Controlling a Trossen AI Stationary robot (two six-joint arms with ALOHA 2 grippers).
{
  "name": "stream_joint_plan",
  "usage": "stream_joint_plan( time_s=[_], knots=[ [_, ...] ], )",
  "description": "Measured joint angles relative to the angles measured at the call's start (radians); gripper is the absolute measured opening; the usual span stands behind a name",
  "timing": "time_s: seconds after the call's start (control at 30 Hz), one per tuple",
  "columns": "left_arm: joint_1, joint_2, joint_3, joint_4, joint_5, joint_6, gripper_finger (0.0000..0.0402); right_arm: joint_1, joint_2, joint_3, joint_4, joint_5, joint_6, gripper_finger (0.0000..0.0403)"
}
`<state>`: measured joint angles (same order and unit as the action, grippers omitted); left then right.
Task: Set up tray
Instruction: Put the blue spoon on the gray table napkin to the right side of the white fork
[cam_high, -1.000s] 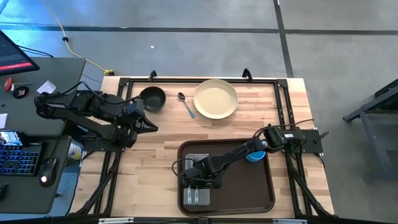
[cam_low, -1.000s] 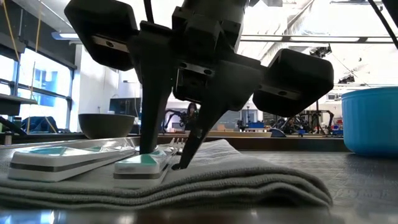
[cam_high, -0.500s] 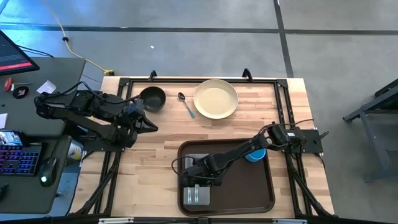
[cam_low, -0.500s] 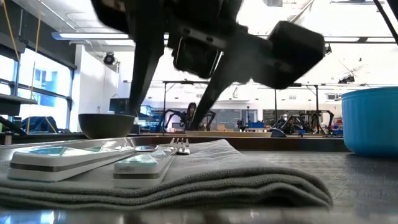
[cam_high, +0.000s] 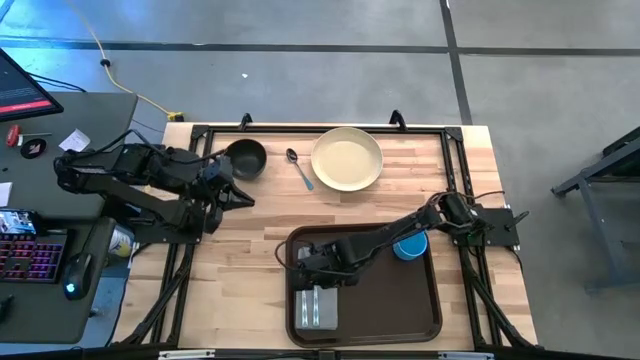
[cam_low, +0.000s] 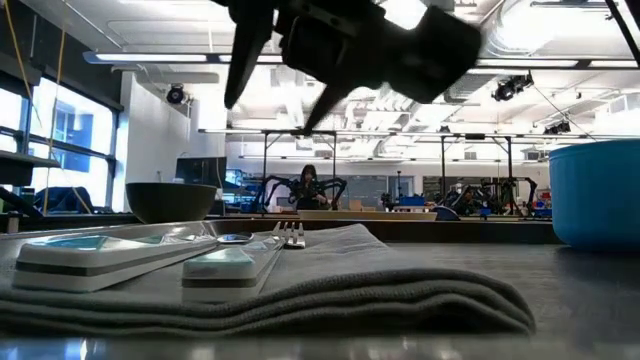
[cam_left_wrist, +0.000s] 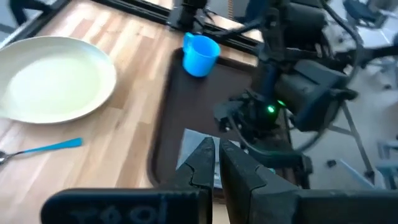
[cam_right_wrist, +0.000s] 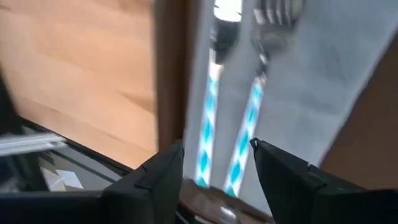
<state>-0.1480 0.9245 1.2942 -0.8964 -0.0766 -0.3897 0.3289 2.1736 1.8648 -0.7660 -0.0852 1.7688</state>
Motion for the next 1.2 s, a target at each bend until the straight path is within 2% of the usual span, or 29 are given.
stream_joint_plan(
  time_s=[0.1,0.43,0.6,0.83,0.93,1.07,1.2],
  knots=[
    [0.052,-0.008,0.001,0.003,0.044,0.001,0.0060,-0.039,-0.012,0.000,0.019,0.029,-0.057,0.0182],
    [0.230,-0.106,0.002,0.002,0.201,0.082,0.0060,-0.200,-0.021,0.000,0.204,0.018,-0.278,0.0161],
    [0.271,-0.153,0.002,0.005,0.202,0.080,0.0060,-0.263,-0.025,0.043,0.212,0.030,-0.380,0.0156],
    [0.279,-0.195,0.002,0.003,0.222,0.070,0.0060,-0.357,-0.027,0.133,0.162,0.103,-0.546,0.0156],
    [0.279,-0.201,0.002,0.004,0.215,0.052,0.0060,-0.411,-0.027,0.155,0.139,0.114,-0.672,0.0154],
    [0.279,-0.201,0.002,0.004,0.142,0.044,0.0060,-0.493,-0.027,0.159,0.136,0.104,-0.888,0.0155],
    [0.279,-0.200,0.002,0.011,0.089,-0.060,0.0060,-0.573,-0.027,0.158,0.133,0.069,-1.073,0.0155]
  ],
)
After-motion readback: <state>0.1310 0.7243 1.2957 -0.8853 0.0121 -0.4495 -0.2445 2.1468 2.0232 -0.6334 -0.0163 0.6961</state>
